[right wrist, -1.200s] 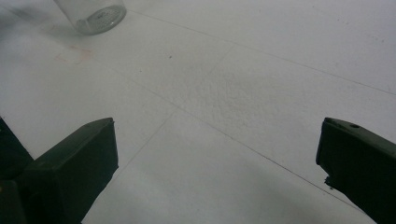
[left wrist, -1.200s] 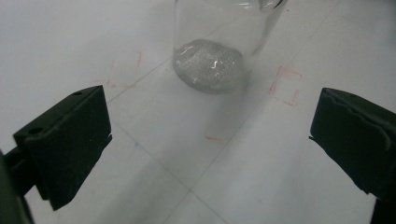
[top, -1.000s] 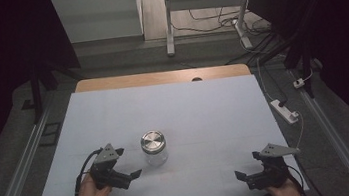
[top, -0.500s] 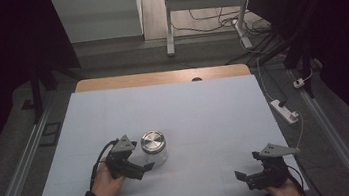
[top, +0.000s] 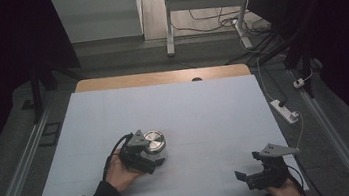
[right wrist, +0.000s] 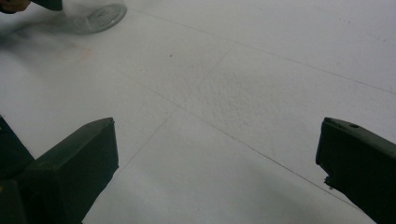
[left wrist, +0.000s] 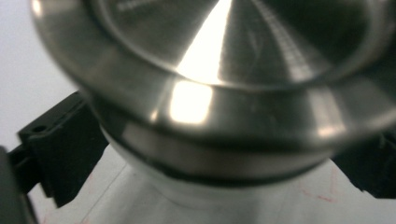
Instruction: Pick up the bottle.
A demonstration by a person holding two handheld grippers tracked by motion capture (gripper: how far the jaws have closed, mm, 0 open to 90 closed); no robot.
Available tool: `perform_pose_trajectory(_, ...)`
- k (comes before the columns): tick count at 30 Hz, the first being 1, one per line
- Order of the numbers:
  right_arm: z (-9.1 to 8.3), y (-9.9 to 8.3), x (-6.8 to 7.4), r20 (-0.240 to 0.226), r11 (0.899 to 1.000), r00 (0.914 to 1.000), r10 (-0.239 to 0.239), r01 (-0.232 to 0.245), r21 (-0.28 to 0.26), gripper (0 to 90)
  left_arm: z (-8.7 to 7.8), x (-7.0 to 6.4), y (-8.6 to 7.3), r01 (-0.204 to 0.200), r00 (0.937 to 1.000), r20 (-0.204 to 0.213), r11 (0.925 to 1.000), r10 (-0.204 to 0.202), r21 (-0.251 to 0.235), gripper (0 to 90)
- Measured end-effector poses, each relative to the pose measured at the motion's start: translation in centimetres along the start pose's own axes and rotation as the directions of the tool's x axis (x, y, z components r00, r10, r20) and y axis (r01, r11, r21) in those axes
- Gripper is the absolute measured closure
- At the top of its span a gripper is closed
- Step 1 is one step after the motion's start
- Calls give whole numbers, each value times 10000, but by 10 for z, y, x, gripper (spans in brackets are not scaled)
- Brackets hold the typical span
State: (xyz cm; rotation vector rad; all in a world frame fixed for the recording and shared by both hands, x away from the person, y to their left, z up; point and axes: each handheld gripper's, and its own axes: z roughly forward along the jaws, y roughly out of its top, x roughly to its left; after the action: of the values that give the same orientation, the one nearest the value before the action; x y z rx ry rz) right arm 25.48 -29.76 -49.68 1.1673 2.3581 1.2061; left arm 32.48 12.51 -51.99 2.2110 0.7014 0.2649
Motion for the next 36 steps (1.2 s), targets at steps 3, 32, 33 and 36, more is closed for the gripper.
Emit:
perform_pose_trajectory(3,0,0,0,-4,10000,10000,-15,15,0,0,-1,1,-1,-4,9999,-123,10000,4,-44,72)
perform_pose_trajectory(32,0,0,0,-5,10000,10000,7,-7,-53,0,-17,-1,12,-61,9999,76,9985,66,-548,155)
perform_pose_trajectory(33,-1,0,0,-4,10000,10000,27,-27,-59,0,-19,-1,13,-58,9999,91,9983,64,-588,156)
perform_pose_trajectory(36,-1,0,-1,-1,10000,10000,53,-53,-66,0,-24,-1,18,-49,9998,207,9978,63,-664,155)
